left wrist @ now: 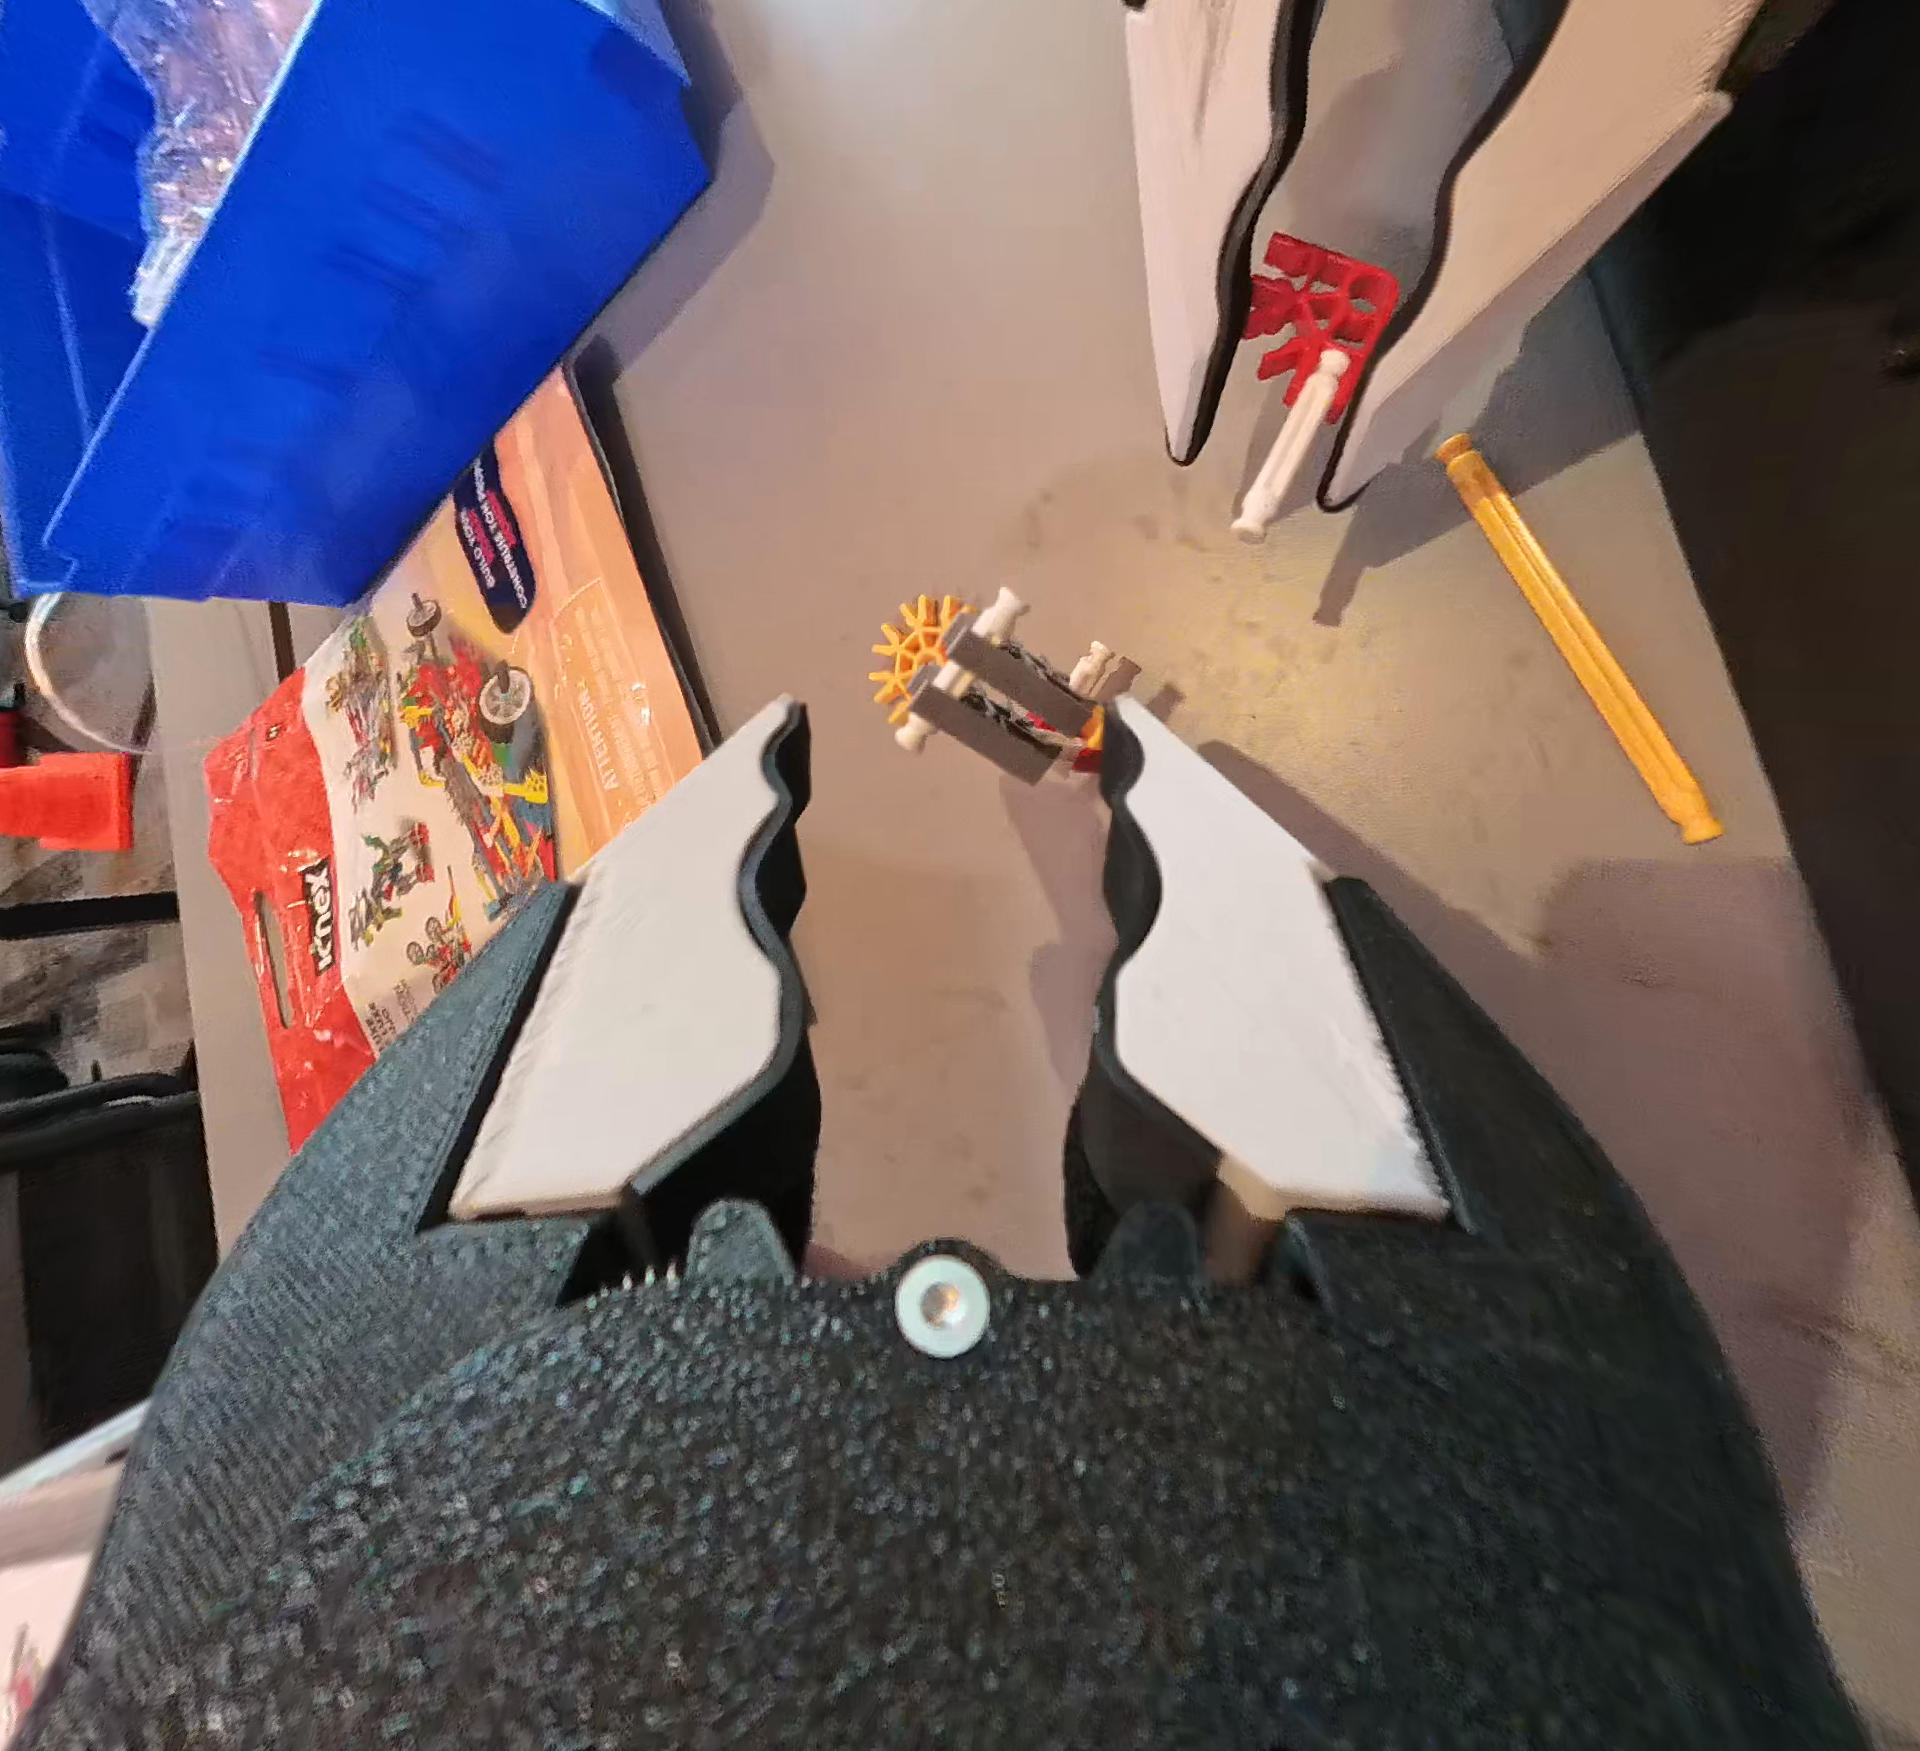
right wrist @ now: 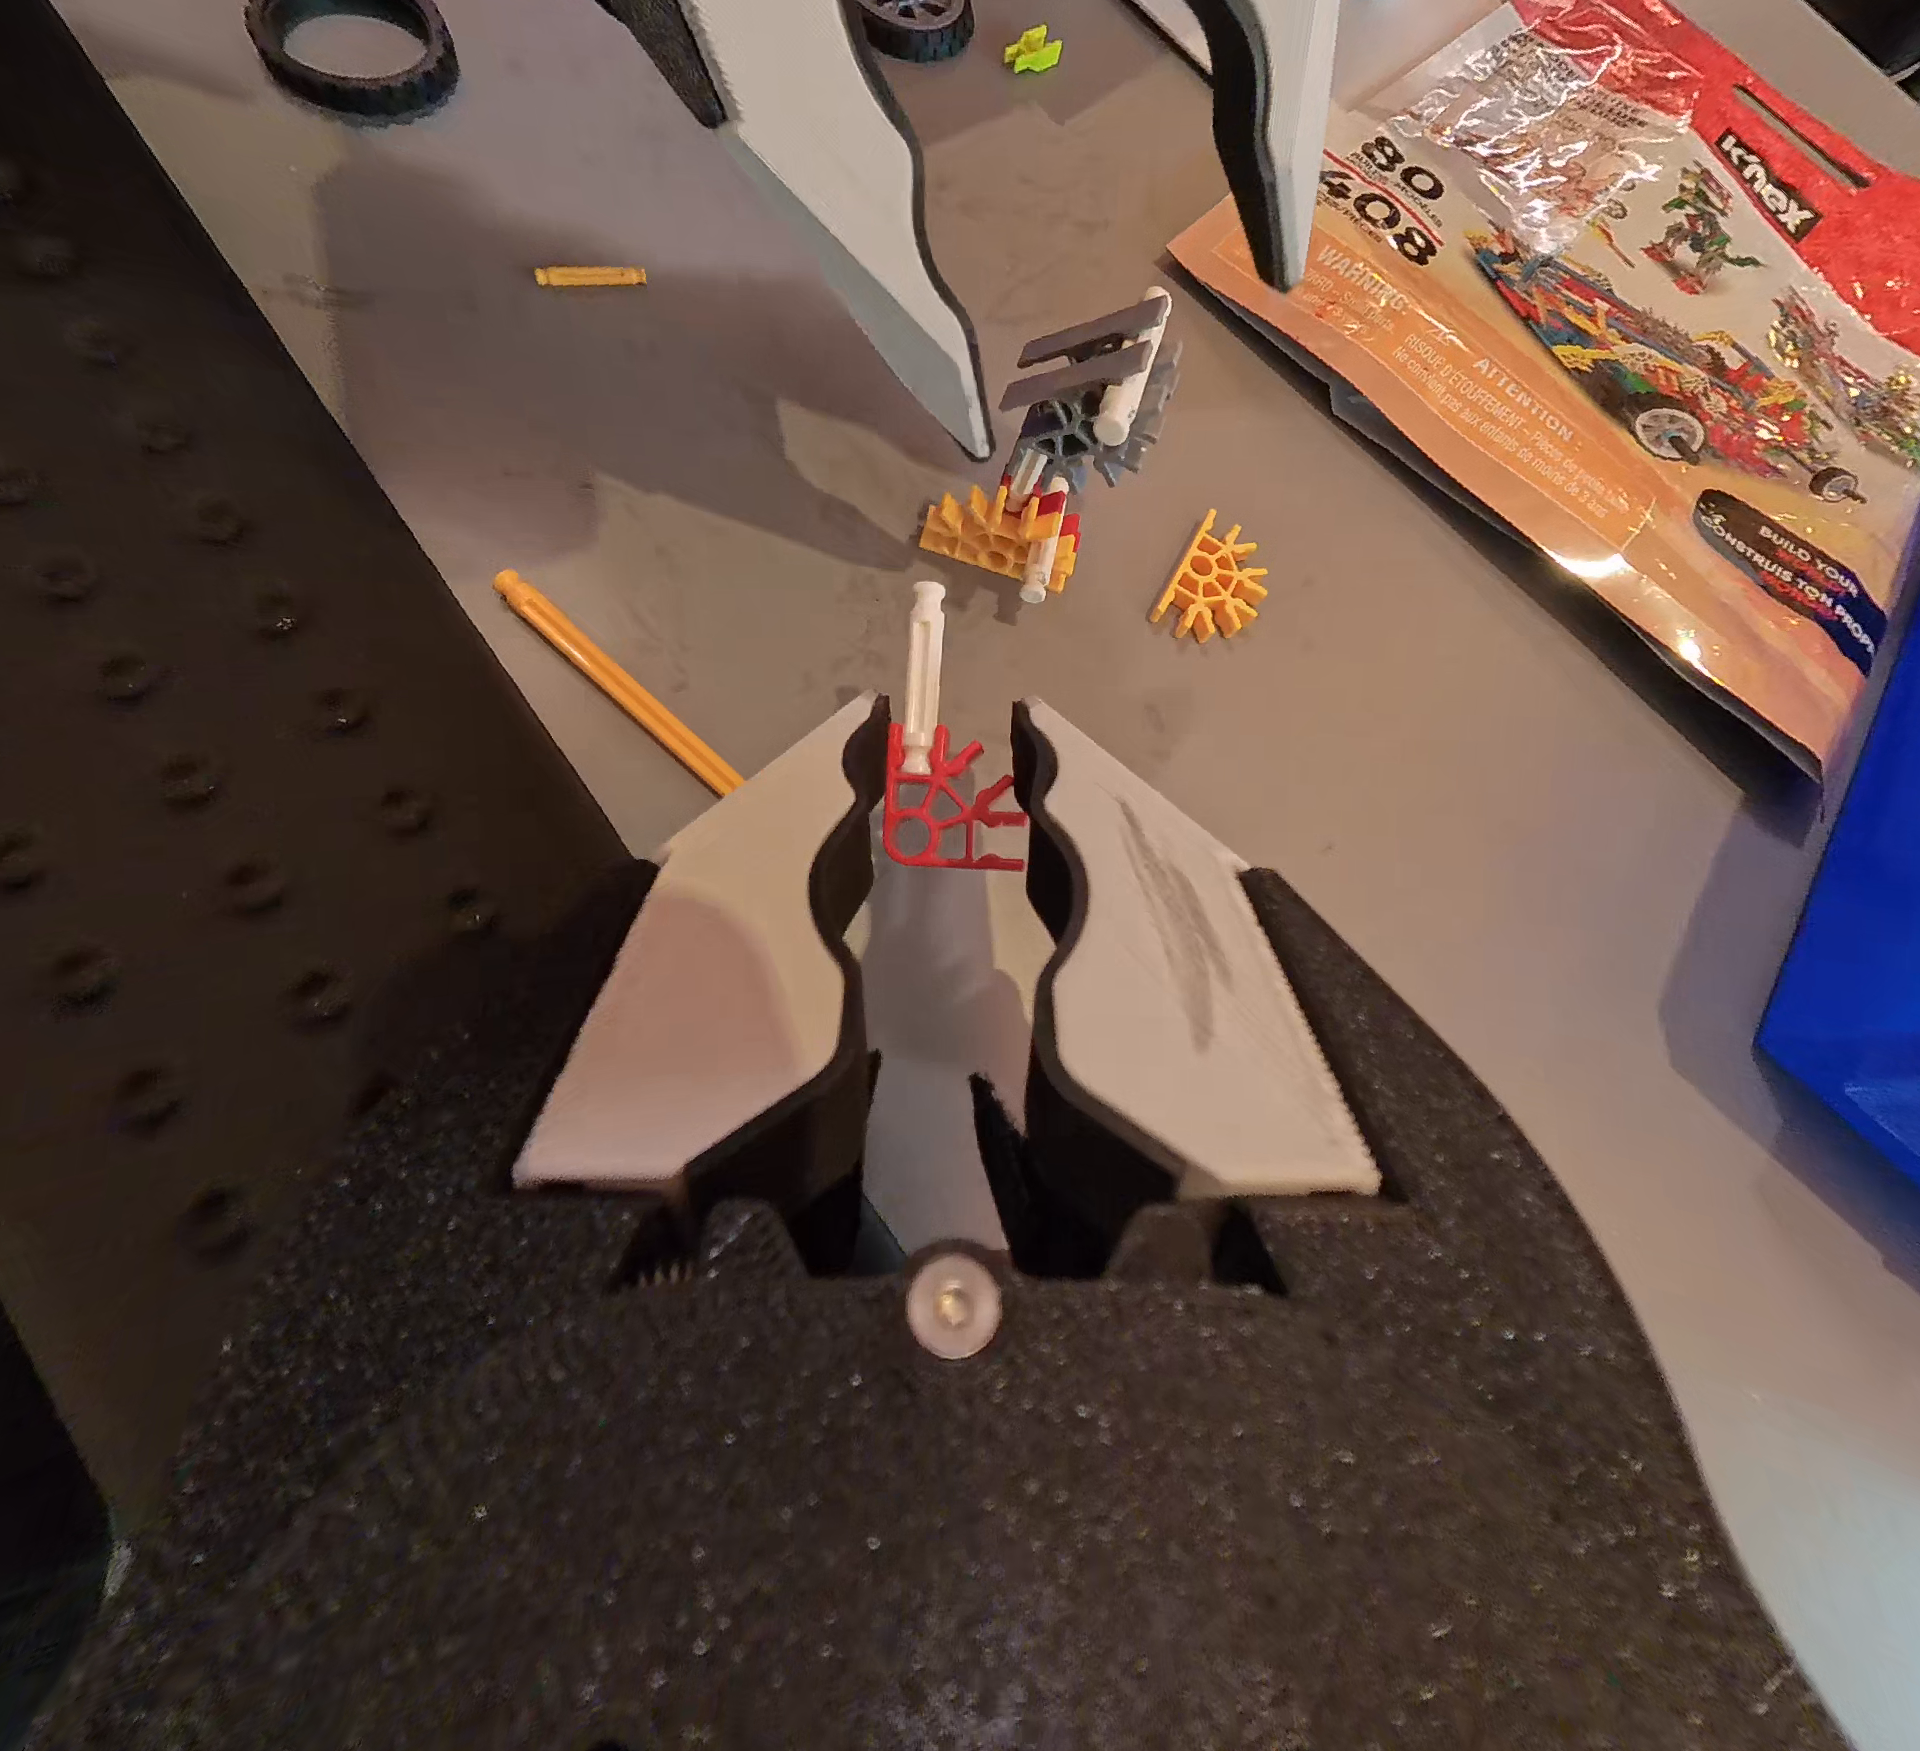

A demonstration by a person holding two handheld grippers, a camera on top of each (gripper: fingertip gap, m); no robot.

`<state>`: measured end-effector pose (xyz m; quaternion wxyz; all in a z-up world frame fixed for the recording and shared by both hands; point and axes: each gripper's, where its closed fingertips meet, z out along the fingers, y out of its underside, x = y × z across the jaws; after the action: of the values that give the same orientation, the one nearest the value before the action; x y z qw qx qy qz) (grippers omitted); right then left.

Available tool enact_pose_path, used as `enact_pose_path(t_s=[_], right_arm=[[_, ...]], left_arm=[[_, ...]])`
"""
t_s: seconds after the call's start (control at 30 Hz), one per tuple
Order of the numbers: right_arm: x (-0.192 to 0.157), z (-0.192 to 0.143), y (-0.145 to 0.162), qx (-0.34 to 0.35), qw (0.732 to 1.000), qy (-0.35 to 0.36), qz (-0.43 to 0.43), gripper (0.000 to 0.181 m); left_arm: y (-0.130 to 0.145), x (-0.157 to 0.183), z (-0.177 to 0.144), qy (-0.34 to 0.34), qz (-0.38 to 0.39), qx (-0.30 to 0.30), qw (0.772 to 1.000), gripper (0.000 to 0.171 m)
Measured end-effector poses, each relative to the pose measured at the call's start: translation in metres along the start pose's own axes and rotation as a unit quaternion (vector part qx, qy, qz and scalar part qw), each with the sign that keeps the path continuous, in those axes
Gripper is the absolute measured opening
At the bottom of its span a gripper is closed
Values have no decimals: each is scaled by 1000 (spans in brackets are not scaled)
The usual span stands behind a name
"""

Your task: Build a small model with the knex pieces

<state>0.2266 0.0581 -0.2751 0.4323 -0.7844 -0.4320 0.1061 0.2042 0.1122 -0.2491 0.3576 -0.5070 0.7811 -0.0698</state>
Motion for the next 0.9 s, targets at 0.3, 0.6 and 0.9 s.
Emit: enact_pose_path(t_s=[0.3, 0.6, 0.9], right_arm=[[0, -3, -3, 13, 1000, -12, 9, 22], [-3, 8, -17, 10, 999, -26, -19, 22], [-11, 35, -35, -19, 997, -26, -68, 22]], left_arm=[[2, -4, 7, -16, -46, 12, 999, 39], [31, 14, -11, -55, -199, 65, 976, 39], [68, 40, -13, -40, -204, 24, 978, 39]])
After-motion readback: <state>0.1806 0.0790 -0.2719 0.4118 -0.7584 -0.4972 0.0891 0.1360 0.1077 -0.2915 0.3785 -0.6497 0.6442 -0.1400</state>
